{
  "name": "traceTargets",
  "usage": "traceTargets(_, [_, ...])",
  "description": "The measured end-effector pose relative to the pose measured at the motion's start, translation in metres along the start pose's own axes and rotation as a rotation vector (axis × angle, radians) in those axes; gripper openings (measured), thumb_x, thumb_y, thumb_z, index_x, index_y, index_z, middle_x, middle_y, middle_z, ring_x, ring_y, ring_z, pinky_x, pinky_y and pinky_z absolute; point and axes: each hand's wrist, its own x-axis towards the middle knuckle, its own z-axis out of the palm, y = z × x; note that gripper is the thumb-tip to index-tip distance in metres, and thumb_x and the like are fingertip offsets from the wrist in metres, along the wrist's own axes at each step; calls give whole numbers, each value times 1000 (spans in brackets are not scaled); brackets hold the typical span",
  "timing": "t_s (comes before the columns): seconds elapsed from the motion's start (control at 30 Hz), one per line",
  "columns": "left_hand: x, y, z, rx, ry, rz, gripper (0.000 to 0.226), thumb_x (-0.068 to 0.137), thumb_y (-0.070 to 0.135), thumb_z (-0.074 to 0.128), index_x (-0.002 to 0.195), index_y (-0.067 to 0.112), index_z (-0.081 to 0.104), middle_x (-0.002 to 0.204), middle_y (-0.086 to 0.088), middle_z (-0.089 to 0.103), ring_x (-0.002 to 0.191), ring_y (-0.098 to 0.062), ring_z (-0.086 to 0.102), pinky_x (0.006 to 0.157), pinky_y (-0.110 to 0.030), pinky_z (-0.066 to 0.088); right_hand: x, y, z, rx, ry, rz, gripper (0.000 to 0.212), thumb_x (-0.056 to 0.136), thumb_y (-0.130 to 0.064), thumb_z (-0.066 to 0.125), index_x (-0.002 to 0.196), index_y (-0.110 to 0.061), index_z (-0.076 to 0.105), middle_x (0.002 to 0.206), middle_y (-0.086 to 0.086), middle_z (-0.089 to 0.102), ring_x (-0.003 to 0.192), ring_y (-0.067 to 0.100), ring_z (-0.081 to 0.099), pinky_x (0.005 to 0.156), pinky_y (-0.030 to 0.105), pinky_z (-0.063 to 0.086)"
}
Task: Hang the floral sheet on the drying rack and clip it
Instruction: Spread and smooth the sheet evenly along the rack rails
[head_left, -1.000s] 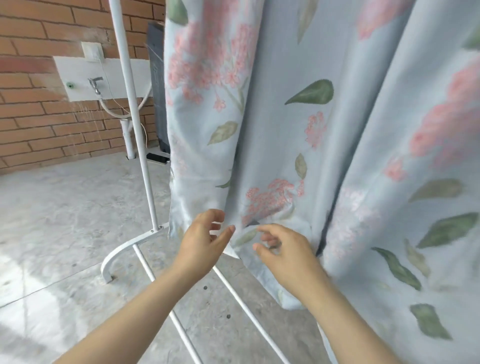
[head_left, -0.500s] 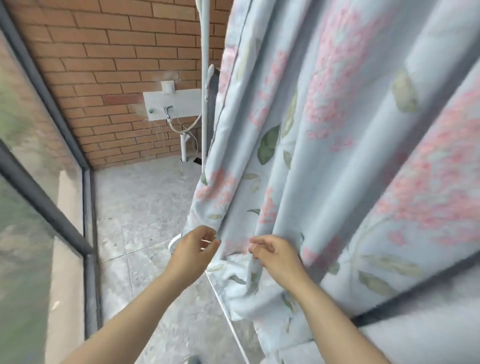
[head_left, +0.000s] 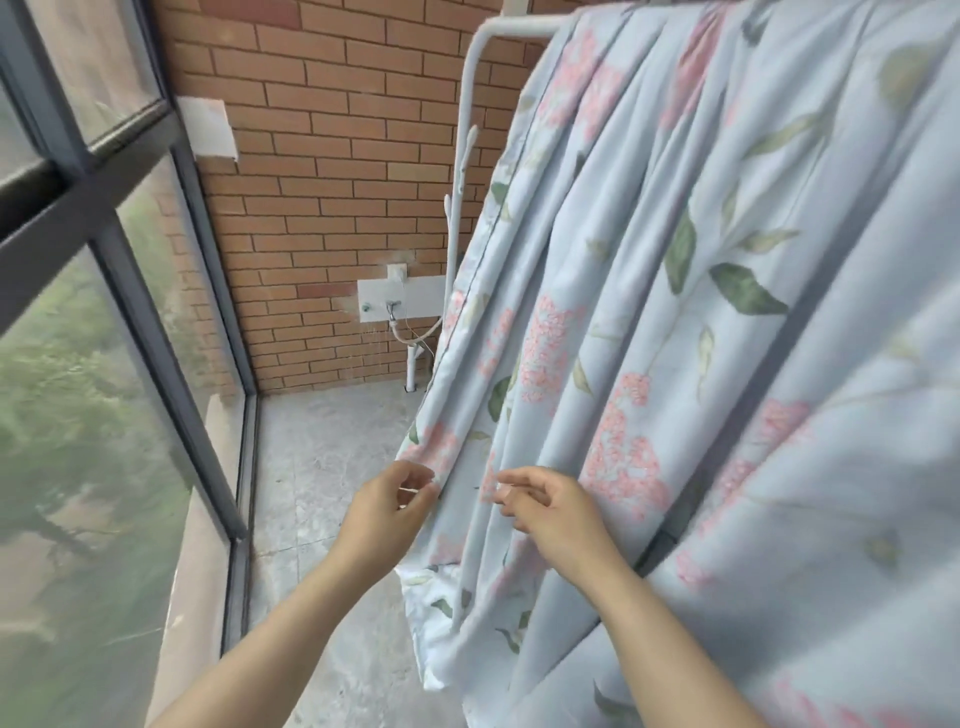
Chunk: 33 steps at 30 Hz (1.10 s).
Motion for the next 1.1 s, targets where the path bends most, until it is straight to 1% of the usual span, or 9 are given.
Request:
traceTargets(0.1, [-7,27,-9,10,14,27,5,91,25,57,92,23,62,89,13,64,79,3,58,59,-14,41,-11,-21,-19,37,2,-51,12,84,-25,64,93,-33,66,95,-5,72,92,8,67,94,39,51])
traceTargets(0.2, [-4,50,-20,25,67,76,5,92,27,58,92,26,62,89,17,64,80,6,57,57,-8,39,-11,-44,-35,102,31,-106,15,89,-16,62,96,-28,66,94,-2,72,90,8,67,93,34,52])
traceTargets(0.3, [0,62,-29,45,78,120,5,91,27,58,94,26,62,87,19,63,79,8,57,56,-4,40,-6,-62,-40,113,30,-173,13,88,-19,61,96,-28,66,93,-2,72,92,10,67,93,35,51])
traceTargets(0.4, [13,66,-42,46,88,155,4,91,26,59,92,26,62,87,17,65,80,2,59,59,-5,41,8,-79,-39,115,26,-211,15,90,-17,60,95,-30,65,92,-2,73,92,10,68,94,35,51])
traceTargets(0.57, [54,73,-71,9,152,218,7,91,27,59,98,29,60,94,19,64,85,5,59,61,-5,41,48,-109,-27,133,47,-244,17,89,-13,60,93,-28,66,90,0,73,86,13,68,88,29,53])
traceTargets(0.67, [81,73,-89,-39,179,245,12,90,27,60,101,30,57,94,19,62,86,4,58,62,-2,40,75,-126,-14,160,55,-254,15,90,-12,60,98,-23,67,91,1,73,83,7,69,88,29,54])
traceTargets(0.73, [102,71,-103,-57,167,256,11,90,27,59,101,30,57,94,18,63,86,5,58,63,-1,40,95,-141,-5,174,65,-270,15,91,-13,59,101,-20,67,91,0,73,82,4,69,87,29,54])
traceTargets(0.93, [180,58,-150,-106,115,286,10,89,27,61,97,33,59,91,19,67,84,11,59,64,-3,42,163,-178,25,239,169,-314,17,93,-12,56,106,-15,67,92,-1,74,87,8,69,81,21,55])
traceTargets(1.1, [242,30,-168,-111,88,267,10,89,29,61,99,32,61,91,18,68,83,6,61,63,-6,43,221,-191,58,228,179,-308,17,93,-11,56,106,-14,67,94,2,74,88,13,70,86,31,56])
